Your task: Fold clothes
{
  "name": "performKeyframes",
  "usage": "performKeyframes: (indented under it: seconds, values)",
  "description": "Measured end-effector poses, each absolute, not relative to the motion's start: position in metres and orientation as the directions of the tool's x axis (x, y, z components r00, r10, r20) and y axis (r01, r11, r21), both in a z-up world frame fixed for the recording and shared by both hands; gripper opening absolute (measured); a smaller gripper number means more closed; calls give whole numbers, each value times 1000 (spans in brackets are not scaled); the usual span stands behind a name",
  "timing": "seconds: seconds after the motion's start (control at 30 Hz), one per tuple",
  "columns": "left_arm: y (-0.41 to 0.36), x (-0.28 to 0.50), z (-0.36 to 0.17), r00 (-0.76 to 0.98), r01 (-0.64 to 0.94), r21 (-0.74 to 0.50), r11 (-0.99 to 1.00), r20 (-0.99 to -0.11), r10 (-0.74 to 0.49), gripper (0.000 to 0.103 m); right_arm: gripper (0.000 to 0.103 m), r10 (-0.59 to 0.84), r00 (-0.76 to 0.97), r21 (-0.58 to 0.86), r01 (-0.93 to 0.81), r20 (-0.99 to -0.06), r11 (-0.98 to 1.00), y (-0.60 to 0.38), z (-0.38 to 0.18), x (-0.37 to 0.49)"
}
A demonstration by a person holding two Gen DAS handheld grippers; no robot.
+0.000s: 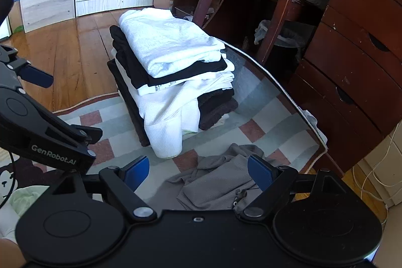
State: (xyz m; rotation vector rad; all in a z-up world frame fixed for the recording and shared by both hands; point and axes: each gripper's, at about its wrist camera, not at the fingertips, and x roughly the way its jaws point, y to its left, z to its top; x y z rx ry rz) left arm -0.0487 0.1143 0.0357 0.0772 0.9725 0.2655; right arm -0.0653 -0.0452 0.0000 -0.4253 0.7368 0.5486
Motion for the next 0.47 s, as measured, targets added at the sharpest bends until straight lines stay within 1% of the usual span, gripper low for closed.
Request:
performKeyframes:
  seconds: [0.23, 0.47]
  values:
    - [111, -48, 34, 531, -179, 204, 963, -804, 269, 103, 88, 310, 615, -179, -602, -725, 778, -44, 0, -62]
    - [111, -52, 40, 552, -175, 195, 965, -792, 260, 103, 88, 314, 614, -180, -608, -725, 773, -44, 1, -65]
